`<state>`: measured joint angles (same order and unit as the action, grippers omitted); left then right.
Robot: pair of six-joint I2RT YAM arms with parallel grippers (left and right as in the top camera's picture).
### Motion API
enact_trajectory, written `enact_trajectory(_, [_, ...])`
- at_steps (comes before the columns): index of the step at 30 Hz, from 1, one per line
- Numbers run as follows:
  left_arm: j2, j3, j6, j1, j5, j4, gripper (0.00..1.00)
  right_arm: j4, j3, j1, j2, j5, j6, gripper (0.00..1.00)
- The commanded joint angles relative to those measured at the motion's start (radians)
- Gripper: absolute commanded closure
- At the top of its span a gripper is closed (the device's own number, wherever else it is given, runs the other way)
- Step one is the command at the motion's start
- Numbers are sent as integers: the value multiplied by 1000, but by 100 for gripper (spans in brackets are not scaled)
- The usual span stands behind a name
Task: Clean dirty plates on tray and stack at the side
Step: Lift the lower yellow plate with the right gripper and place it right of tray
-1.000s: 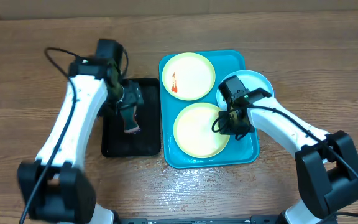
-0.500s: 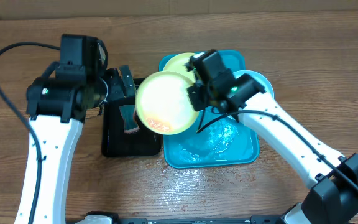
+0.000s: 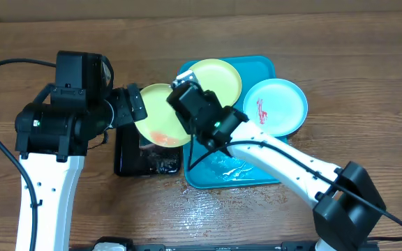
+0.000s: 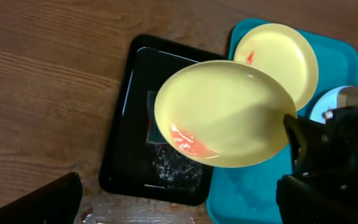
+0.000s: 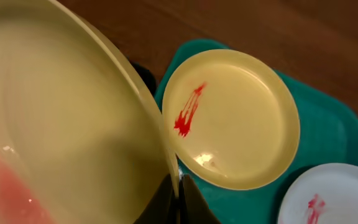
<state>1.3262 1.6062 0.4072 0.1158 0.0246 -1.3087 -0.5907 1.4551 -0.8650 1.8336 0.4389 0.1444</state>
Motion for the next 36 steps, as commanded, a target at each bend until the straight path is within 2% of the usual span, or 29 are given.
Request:
enact_trajectory(1, [15, 19, -26, 0, 35, 0, 0, 9, 26, -75, -23, 248, 20, 96])
enact_trajectory(5, [32, 18, -26, 0, 34, 7, 0, 14, 26, -137, -24, 418, 20, 96])
enact_trajectory(9, [41, 18, -26, 1, 34, 6, 0, 29, 26, -165, -25, 478, 20, 96])
enact_trajectory(36, [43, 18, -26, 1, 34, 6, 0, 33, 26, -216, -27, 609, 15, 96])
